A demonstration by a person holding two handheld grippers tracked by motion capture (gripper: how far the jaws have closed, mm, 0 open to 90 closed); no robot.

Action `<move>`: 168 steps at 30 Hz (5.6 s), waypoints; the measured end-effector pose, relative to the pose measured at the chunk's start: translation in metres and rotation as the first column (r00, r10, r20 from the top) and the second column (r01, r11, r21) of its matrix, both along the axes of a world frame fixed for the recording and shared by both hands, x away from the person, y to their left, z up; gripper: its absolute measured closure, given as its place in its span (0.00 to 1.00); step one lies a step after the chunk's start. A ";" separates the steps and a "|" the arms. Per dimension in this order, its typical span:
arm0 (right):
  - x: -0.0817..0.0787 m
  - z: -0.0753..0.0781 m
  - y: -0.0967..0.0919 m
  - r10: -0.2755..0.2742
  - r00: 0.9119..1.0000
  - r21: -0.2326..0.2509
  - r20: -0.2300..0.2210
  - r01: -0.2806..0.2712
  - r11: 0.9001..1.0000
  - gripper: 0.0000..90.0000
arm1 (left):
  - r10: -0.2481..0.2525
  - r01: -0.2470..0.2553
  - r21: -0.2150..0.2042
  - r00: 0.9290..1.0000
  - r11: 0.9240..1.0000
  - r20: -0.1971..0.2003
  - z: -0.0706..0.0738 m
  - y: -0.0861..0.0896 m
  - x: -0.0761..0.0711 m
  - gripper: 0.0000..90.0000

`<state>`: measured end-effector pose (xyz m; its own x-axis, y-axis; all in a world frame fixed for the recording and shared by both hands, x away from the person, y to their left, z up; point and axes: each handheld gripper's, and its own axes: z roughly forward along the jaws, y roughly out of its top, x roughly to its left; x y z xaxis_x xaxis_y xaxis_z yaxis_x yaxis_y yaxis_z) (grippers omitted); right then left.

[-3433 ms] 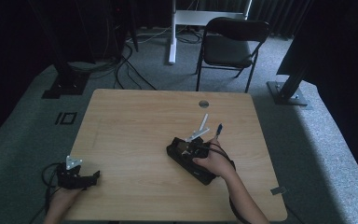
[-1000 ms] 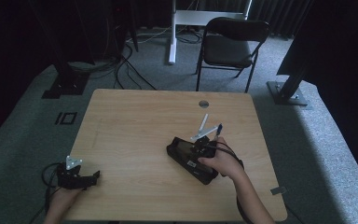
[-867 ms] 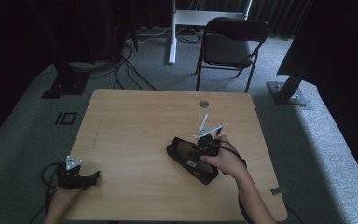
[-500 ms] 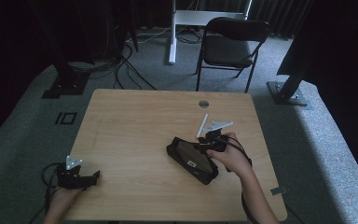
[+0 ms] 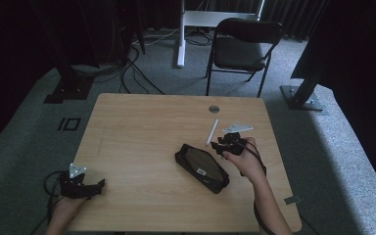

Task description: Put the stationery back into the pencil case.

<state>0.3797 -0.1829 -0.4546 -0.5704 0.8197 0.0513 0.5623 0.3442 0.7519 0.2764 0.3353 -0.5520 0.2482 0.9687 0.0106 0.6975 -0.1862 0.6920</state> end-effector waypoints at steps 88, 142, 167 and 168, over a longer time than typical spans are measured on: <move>0.053 -0.074 -0.037 -0.501 0.855 0.022 -0.132 0.508 0.861 0.91 | 0.000 0.000 0.000 1.000 1.000 0.000 0.000 0.000 0.000 0.00; 0.027 -0.036 -0.054 -0.438 0.898 0.050 -0.047 0.440 0.897 0.88 | 0.000 0.000 0.000 1.000 1.000 0.000 0.000 0.000 0.000 0.00; 0.005 -0.003 -0.029 -0.315 0.949 0.100 -0.006 0.314 0.944 0.88 | 0.000 0.000 0.000 1.000 1.000 0.000 0.000 0.000 0.000 0.00; 0.004 -0.002 -0.028 -0.308 0.951 0.099 -0.007 0.308 0.946 0.88 | 0.000 0.000 0.000 1.000 1.000 0.000 0.000 0.000 0.000 0.00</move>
